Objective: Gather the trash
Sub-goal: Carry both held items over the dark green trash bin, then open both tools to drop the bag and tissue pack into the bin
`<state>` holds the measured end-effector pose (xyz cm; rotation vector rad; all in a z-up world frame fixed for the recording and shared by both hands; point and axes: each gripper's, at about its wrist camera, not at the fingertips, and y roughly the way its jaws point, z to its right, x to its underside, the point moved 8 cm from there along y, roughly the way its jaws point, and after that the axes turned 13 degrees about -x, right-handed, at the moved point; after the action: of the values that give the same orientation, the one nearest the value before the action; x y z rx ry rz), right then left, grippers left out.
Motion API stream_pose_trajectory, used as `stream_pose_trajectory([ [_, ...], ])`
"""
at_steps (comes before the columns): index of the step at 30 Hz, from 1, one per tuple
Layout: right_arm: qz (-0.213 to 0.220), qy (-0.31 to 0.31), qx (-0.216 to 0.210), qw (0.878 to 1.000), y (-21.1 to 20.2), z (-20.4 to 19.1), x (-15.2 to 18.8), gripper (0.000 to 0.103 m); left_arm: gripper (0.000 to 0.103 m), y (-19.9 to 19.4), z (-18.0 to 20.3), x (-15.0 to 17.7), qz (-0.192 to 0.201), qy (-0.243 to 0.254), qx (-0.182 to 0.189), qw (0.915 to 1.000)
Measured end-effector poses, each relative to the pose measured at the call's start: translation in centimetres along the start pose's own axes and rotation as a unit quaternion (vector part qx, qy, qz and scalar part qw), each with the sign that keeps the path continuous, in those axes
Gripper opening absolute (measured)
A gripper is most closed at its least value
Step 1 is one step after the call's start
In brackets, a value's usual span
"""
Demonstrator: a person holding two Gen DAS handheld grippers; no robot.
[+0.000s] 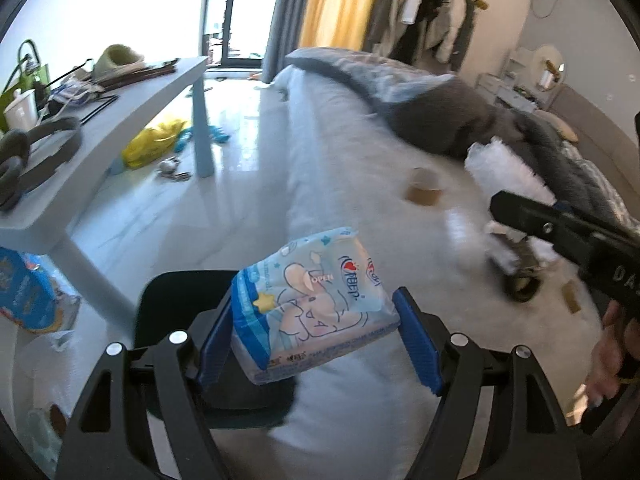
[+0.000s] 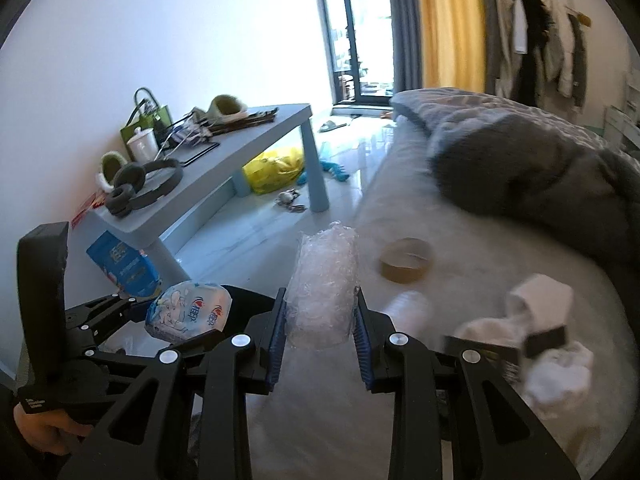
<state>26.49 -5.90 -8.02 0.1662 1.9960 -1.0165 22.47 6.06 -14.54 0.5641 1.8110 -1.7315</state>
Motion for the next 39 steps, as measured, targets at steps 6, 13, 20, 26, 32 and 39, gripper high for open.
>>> stream_pose_trajectory([
  [6, -0.020, -0.012, -0.023, 0.999, 3.6, -3.1, -0.6, 0.031, 0.077, 1.6, -4.3, 1.0, -0.025, -0.003, -0.023, 0.9994],
  [13, -0.042, 0.000, -0.049, 0.998, 8.3, -6.0, -1.0, 0.031, 0.077, 3.9, -8.6, 3.5, -0.073, -0.007, -0.040, 0.9965],
  [20, -0.076, 0.008, -0.060, 0.995, 12.7, -7.9, -0.3, 0.031, 0.077, 6.2, -11.4, 5.7, -0.115, -0.015, -0.038, 0.9925],
  [26, -0.101, 0.015, -0.062, 0.993, 15.5, -8.7, 0.5, 0.031, 0.078, 9.3, -12.5, 8.3, -0.168, -0.025, -0.024, 0.9851],
  [32, -0.128, 0.014, -0.061, 0.990, 17.8, -9.1, 1.6, 0.031, 0.078, 11.6, -12.6, 9.6, -0.201, -0.042, 0.006, 0.9787],
  [39, -0.161, 0.024, -0.056, 0.985, 20.2, -8.6, 3.3, 0.031, 0.084, 13.1, -13.6, 11.2, -0.229, -0.050, 0.011, 0.9722],
])
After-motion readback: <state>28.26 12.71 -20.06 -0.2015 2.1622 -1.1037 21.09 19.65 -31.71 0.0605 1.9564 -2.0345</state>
